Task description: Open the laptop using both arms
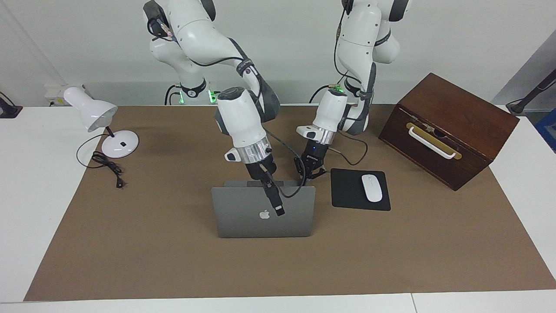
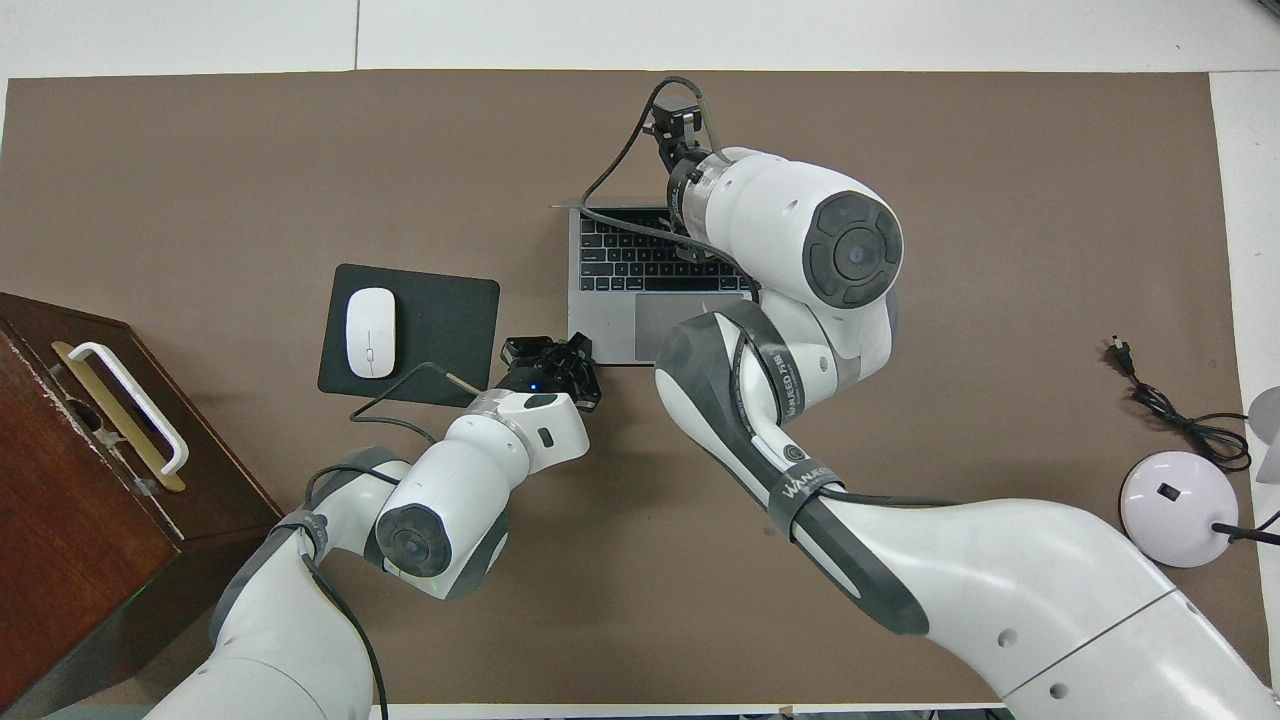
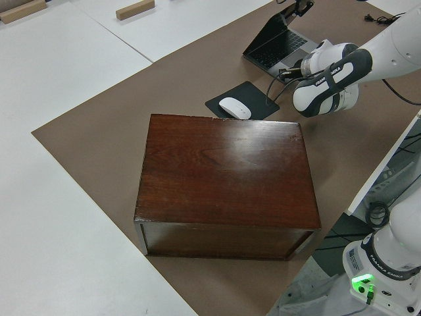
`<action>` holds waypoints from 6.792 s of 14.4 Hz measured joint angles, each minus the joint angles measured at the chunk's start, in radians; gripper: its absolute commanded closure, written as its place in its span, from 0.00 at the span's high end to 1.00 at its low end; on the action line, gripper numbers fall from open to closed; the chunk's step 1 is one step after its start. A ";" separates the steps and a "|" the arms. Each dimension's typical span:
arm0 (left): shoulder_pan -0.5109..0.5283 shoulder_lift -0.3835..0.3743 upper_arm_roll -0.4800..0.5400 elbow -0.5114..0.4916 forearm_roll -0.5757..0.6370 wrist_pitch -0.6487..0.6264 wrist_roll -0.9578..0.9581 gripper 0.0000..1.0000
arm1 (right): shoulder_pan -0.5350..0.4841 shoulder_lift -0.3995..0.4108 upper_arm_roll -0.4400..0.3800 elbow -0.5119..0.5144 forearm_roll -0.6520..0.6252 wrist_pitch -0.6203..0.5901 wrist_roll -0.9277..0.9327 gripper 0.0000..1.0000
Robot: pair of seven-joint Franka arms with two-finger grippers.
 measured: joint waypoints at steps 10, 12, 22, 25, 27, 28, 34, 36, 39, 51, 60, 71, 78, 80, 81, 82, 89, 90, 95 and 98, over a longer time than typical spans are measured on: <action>0.000 0.000 0.000 0.000 0.000 0.000 0.000 0.00 | -0.022 0.091 0.000 0.219 0.000 -0.188 -0.026 0.97; 0.000 0.000 0.000 0.000 0.000 0.000 0.000 0.00 | -0.027 0.106 -0.001 0.258 0.000 -0.221 -0.039 0.97; 0.000 0.000 0.000 0.000 0.000 0.001 0.000 0.00 | -0.090 0.120 0.004 0.403 0.000 -0.432 -0.129 0.97; 0.000 0.000 0.000 0.000 0.000 0.001 0.000 0.00 | -0.090 0.123 0.004 0.407 0.000 -0.432 -0.141 0.97; 0.000 0.000 0.000 0.000 0.000 0.001 0.000 0.00 | -0.090 0.125 0.004 0.409 0.000 -0.432 -0.148 0.97; 0.000 0.000 0.000 0.000 0.000 0.001 0.000 0.00 | -0.090 0.125 0.004 0.410 0.000 -0.432 -0.149 0.97; 0.000 0.000 0.000 0.000 0.000 0.001 0.000 0.00 | -0.095 0.108 0.004 0.446 0.000 -0.548 -0.192 1.00; 0.000 0.001 0.000 0.000 0.000 0.001 0.000 0.00 | -0.110 0.062 0.004 0.462 0.000 -0.635 -0.265 1.00; 0.000 0.001 0.000 0.000 0.000 0.001 -0.011 0.00 | -0.132 -0.046 -0.005 0.473 -0.001 -0.820 -0.545 1.00; 0.041 -0.005 0.009 0.116 -0.001 -0.210 -0.054 0.00 | -0.328 -0.255 -0.060 0.458 -0.131 -1.188 -1.701 1.00; 0.087 -0.118 0.012 0.266 -0.001 -0.650 -0.053 0.00 | -0.364 -0.327 -0.039 0.375 -0.130 -1.160 -1.947 1.00; 0.223 -0.262 0.027 0.434 -0.001 -1.163 -0.015 0.00 | -0.372 -0.527 -0.146 -0.053 -0.126 -1.011 -1.884 1.00; 0.392 -0.365 0.034 0.512 -0.001 -1.440 0.106 0.00 | -0.324 -0.537 -0.154 -0.052 -0.126 -1.015 -1.876 1.00; 0.444 -0.391 0.035 0.526 -0.001 -1.496 0.121 0.00 | -0.322 -0.537 -0.154 -0.052 -0.126 -1.015 -1.874 1.00; 0.466 -0.402 0.036 0.529 -0.001 -1.518 0.127 0.00 | -0.322 -0.537 -0.154 -0.052 -0.126 -1.015 -1.869 1.00; 0.487 -0.411 0.036 0.533 -0.001 -1.539 0.133 0.00 | -0.322 -0.537 -0.154 -0.052 -0.126 -1.016 -1.857 1.00; 0.566 -0.426 0.036 0.596 -0.001 -1.660 0.169 1.00 | -0.328 -0.537 -0.155 -0.052 -0.126 -1.025 -1.808 1.00; 0.571 -0.431 0.036 0.597 -0.001 -1.662 0.169 1.00 | -0.333 -0.537 -0.155 -0.052 -0.126 -1.032 -1.808 1.00; 0.573 -0.462 0.035 0.598 0.002 -1.679 0.157 1.00 | -0.337 -0.537 -0.151 -0.052 -0.126 -1.036 -1.808 1.00; 0.573 -0.466 0.034 0.598 0.003 -1.679 0.142 1.00 | -0.337 -0.534 -0.149 -0.053 -0.126 -1.036 -1.807 1.00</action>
